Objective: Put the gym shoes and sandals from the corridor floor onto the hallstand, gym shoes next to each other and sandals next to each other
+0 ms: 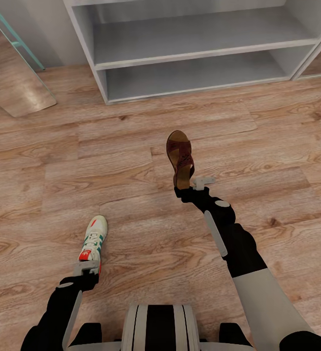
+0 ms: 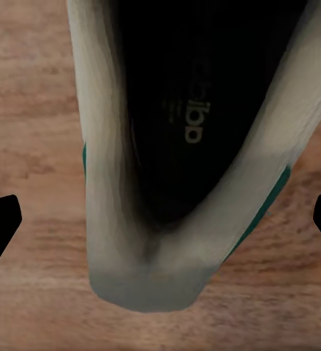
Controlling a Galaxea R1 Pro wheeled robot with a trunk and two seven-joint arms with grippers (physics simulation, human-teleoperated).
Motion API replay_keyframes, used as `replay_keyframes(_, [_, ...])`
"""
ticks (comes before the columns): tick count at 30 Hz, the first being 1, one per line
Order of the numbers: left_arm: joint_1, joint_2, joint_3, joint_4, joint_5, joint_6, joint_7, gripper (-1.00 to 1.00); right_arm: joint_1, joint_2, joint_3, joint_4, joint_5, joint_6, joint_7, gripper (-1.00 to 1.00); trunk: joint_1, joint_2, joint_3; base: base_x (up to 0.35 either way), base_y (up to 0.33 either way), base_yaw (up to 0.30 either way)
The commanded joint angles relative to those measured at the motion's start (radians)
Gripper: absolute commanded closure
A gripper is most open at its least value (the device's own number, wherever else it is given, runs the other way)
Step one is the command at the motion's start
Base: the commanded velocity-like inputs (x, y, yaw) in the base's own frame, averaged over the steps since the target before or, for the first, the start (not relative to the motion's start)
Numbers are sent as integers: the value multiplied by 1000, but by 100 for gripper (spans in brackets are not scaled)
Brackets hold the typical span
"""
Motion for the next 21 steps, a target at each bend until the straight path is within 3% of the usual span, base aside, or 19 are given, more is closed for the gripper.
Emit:
replay_keyframes(1, [0, 0, -4, 0, -1, 0, 0, -100, 0, 0, 0, 0, -4, 0, -3, 100, 0, 0, 0, 0, 0, 0])
replay_keyframes(10, [0, 0, -87, -1, -11, 0, 1, -100, 0, 0, 0, 0, -4, 0, -3, 100, 0, 0, 0, 0, 0, 0])
replay_keyframes(21, [-2, 1, -96, 0, -12, 0, 0, -100, 0, 0, 0, 0, -4, 0, -3, 100, 0, 0, 0, 0, 0, 0])
